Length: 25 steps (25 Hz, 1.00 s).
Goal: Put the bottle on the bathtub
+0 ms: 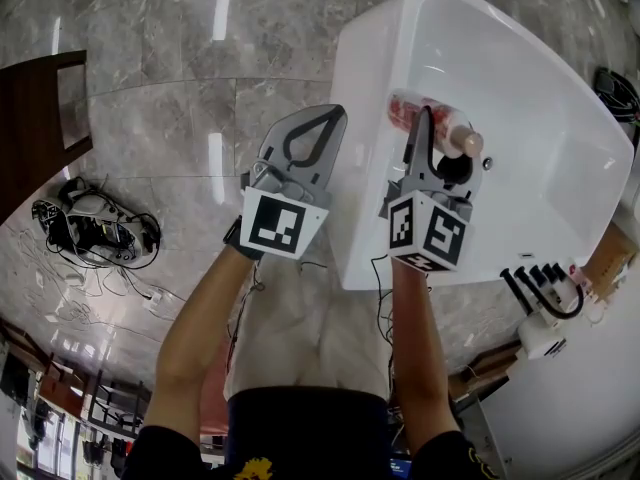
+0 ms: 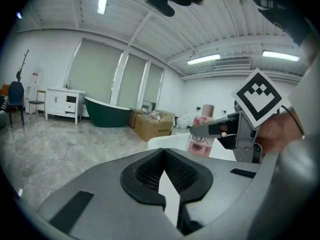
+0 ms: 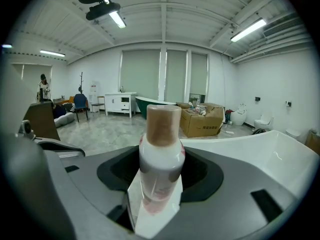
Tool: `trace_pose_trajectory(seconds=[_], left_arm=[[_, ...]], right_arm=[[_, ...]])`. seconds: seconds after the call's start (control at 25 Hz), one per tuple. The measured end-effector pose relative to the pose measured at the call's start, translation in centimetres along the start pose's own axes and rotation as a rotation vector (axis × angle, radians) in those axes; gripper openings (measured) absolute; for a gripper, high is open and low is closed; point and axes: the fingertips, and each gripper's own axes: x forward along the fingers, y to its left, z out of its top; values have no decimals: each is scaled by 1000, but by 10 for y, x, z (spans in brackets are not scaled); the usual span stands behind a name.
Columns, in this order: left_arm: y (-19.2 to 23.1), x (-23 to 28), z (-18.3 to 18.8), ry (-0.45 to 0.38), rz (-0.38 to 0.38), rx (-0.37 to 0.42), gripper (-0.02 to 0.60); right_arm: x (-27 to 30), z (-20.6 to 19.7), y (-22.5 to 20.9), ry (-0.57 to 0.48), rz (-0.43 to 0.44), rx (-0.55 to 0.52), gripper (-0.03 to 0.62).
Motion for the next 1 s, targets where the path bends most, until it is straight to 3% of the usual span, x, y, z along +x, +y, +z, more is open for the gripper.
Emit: trace_pose_trajectory(seconds=[0.44,0.6,1.0], left_arm=[[1,3,-2,5,-3,-5,18],[-2,3,-2,5,-10,-8,18],[-9,0,-1,2,-24,-1,18]], right_arm=[[5,-8,0,15,17,-9,282],[6,-12,1,60,3,-60,242],[6,-12,2,90,-86,-1,238]])
